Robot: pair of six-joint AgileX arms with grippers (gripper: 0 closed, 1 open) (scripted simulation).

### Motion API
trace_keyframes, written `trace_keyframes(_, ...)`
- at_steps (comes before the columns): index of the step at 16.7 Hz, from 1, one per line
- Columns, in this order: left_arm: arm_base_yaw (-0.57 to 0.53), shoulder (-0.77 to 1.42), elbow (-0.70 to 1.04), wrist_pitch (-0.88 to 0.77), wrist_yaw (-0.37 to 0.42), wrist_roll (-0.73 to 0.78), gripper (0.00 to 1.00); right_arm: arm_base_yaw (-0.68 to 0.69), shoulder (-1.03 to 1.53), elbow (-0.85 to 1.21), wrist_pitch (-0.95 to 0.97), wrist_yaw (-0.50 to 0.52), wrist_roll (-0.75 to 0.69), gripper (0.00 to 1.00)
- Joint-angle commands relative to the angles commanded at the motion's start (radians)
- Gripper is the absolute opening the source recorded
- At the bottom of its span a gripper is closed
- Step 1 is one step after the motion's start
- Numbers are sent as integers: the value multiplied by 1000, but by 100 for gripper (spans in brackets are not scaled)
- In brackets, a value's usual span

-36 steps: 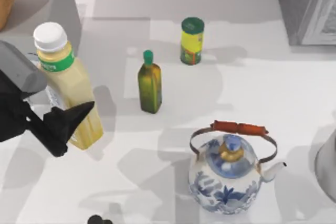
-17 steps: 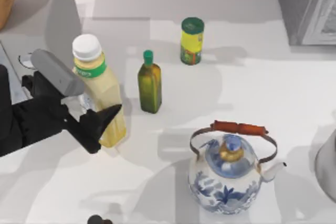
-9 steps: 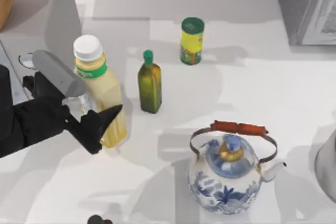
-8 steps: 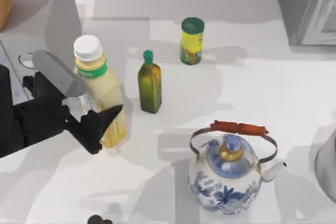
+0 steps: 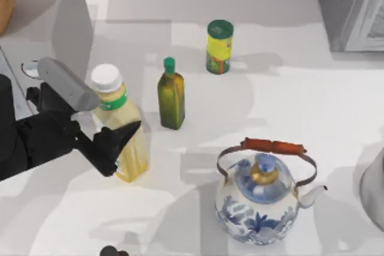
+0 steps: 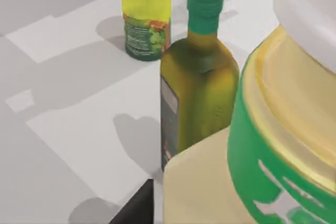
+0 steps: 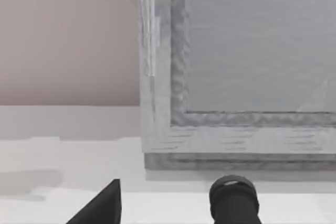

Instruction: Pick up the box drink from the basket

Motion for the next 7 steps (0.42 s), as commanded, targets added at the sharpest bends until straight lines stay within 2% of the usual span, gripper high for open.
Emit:
trace_keyframes(1, 0, 0, 0, 0, 0, 0, 98, 0, 0, 0, 0, 0, 0, 100)
trace_keyframes(2, 0, 0, 0, 0, 0, 0, 100, 0, 0, 0, 0, 0, 0, 100)
trace_keyframes(7, 0, 0, 0, 0, 0, 0, 100, 0, 0, 0, 0, 0, 0, 100)
